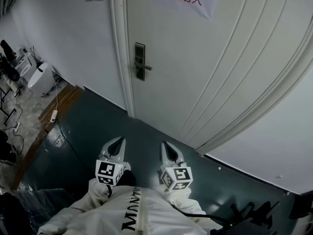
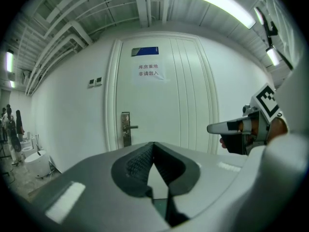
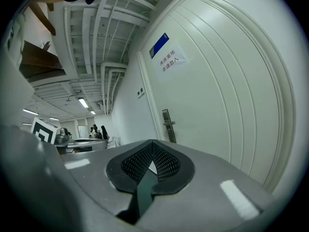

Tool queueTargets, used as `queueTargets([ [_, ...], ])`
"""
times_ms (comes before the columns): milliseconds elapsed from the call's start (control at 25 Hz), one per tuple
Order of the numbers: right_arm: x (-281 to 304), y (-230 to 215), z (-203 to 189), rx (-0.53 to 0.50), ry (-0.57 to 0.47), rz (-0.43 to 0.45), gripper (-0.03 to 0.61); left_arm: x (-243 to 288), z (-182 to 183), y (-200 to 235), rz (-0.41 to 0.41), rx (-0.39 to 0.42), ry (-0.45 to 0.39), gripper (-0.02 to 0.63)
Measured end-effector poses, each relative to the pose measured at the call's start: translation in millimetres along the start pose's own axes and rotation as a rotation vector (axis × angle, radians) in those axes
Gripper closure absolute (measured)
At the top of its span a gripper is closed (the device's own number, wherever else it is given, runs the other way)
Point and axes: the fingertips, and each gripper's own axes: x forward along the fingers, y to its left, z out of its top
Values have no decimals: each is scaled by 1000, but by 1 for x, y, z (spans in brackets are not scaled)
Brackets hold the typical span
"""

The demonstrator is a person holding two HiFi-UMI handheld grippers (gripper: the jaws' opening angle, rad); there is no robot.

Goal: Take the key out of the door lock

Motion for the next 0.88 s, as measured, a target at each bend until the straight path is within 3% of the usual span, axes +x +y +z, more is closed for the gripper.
queueTargets([
  [440,56,3,-2,-16,38,-16,578,36,-11,45,-8,-28,20,614],
  [880,142,19,11,-33,63,-40,578,89,-2,122,-40,-47,9,614],
])
